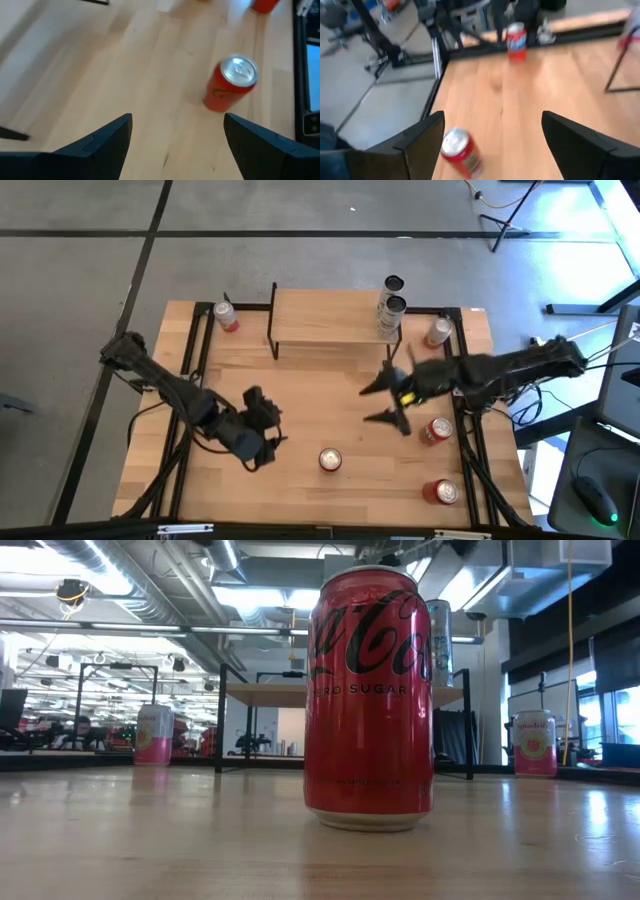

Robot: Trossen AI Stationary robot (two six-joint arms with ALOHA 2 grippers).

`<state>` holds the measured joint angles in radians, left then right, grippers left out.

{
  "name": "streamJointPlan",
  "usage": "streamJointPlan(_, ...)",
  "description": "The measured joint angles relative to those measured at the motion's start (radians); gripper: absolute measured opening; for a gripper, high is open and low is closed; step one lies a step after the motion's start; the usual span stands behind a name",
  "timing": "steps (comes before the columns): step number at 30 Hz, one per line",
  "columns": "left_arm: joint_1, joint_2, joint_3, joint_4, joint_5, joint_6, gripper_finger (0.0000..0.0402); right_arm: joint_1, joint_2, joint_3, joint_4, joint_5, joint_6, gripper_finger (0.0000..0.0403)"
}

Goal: Place canned beverage on shelf
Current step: Put the left red-black soda can on the shelf

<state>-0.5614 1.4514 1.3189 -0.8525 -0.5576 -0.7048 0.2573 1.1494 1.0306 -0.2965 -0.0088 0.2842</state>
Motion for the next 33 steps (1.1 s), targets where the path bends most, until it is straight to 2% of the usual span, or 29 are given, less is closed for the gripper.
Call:
streamJointPlan(7, -0.041, 0.001, -0.154, 0.286, -0.008, -0.044, 0.0302, 0.106, 0.171, 0.0, -0.013, 0.028, 0.105, 0.0323)
streamJointPlan(13, -0.041, 0.059, -0.259, 0.518, 0.087, -0.011, 0.0302, 0.168, 0.316, 0.0, -0.015, 0.048, 0.129, 0.0323)
streamJointPlan(17, -0.042, 0.163, -0.269, 0.653, 0.132, 0.045, 0.0302, 0.189, 0.399, 0.0, -0.011, 0.052, 0.128, 0.0323)
streamJointPlan(24, -0.02, 0.33, -0.269, 0.818, 0.135, 0.139, 0.0302, 0.21, 0.492, 0.0, 0.054, 0.069, 0.138, 0.0323)
streamJointPlan(29, 0.017, 0.404, -0.27, 0.885, 0.134, 0.139, 0.0302, 0.208, 0.533, 0.0, 0.094, 0.065, 0.16, 0.0323)
streamJointPlan(33, 0.043, 0.441, -0.27, 0.965, 0.175, 0.14, 0.0302, 0.207, 0.552, 0.0, 0.112, 0.07, 0.161, 0.0323)
